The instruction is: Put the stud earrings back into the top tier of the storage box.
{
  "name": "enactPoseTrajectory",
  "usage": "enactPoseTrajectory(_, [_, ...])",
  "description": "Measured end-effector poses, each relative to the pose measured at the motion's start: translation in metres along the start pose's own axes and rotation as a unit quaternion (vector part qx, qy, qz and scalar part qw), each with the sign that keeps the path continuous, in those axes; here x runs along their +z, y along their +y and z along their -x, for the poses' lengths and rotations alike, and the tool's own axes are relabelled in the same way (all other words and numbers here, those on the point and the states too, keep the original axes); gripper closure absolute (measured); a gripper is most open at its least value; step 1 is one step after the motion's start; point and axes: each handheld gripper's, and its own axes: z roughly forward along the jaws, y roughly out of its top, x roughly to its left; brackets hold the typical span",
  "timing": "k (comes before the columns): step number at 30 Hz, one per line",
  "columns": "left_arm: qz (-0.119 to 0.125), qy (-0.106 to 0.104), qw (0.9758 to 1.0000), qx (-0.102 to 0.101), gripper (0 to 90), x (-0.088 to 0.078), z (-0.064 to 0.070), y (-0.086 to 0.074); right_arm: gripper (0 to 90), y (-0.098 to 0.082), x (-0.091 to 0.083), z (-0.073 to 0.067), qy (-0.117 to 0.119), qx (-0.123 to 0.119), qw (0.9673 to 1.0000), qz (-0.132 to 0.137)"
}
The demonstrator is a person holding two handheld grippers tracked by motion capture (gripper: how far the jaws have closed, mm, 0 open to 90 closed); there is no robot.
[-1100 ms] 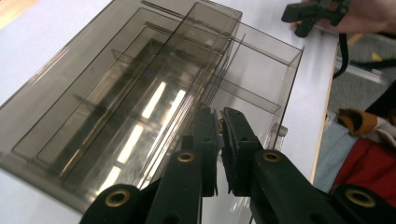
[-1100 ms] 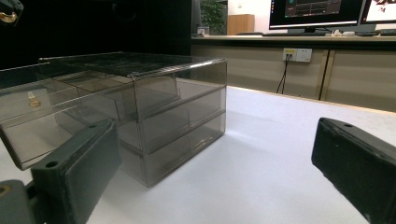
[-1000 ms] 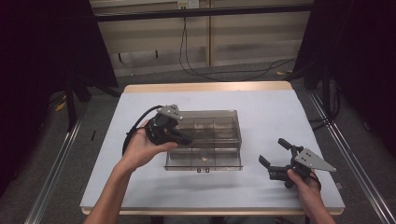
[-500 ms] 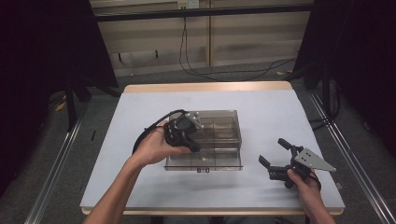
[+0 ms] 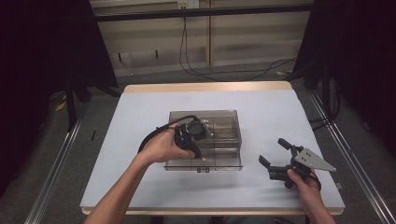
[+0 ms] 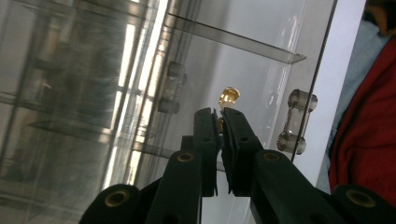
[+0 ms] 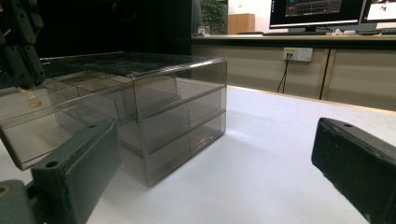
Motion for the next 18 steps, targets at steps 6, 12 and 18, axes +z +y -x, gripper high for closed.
enactPoseTrajectory(6, [-0.026,0.007,0.9996,0.002,84.8,0.0045,0.0014,0.0043,0.6,0.0000,0.0001,0.0000,0.000,0.000,1.0000,0.000])
enactPoseTrajectory(12, [-0.023,0.002,0.9997,-0.008,83.2,0.0069,-0.0039,0.0040,0.6,0.0000,0.0000,-0.0002,0.000,0.000,1.0000,0.000])
enactPoseTrajectory(18, [-0.015,-0.003,0.9998,-0.012,82.4,0.0056,-0.0046,0.0026,0.5,0.0001,0.0001,-0.0002,-0.001,0.000,1.0000,-0.001])
